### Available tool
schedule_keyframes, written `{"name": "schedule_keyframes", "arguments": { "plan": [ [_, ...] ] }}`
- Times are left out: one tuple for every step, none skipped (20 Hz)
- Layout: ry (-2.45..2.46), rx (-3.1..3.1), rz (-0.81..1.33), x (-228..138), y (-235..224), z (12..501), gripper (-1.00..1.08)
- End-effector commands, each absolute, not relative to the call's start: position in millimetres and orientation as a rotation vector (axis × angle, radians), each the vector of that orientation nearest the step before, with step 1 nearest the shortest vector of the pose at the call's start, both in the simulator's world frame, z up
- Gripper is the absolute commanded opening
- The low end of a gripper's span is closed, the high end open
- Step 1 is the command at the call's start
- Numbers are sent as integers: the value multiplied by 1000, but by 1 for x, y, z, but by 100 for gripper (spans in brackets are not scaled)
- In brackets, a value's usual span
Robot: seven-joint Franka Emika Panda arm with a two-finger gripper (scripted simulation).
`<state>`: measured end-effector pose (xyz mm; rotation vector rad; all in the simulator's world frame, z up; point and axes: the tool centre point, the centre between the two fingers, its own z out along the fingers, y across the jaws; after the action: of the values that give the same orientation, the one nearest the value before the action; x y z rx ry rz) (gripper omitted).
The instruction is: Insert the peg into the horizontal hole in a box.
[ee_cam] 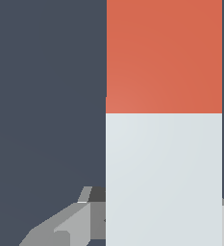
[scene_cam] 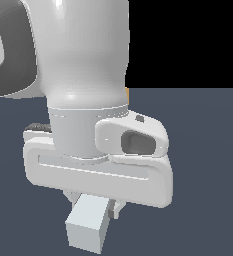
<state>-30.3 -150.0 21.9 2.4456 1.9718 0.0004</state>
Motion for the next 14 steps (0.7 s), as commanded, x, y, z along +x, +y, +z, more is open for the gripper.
{"name": "schedule_keyframes", "arguments": {
  "plan": [
    [1972,2446,0,-30,-150,22,-100],
    [1972,2445,0,-30,-150,22,-100],
    [1974,2444,0,-30,-148,22,-100],
    [1976,2442,0,-30,-146,23,-100],
    [1980,2439,0,-30,-143,23,-100],
    [1984,2435,0,-29,-138,24,-100],
    [1990,2431,0,-29,-133,24,-100],
    [1996,2426,0,-28,-127,25,-100],
    [2003,2420,0,-28,-120,27,-100],
    [2011,2413,0,-27,-113,28,-100],
    [2021,2405,0,-27,-104,29,-100],
    [2031,2397,0,-26,-94,31,-100],
    [2042,2387,0,-25,-84,32,-100],
    [2053,2377,0,-25,-72,34,-100]
  ]
}}
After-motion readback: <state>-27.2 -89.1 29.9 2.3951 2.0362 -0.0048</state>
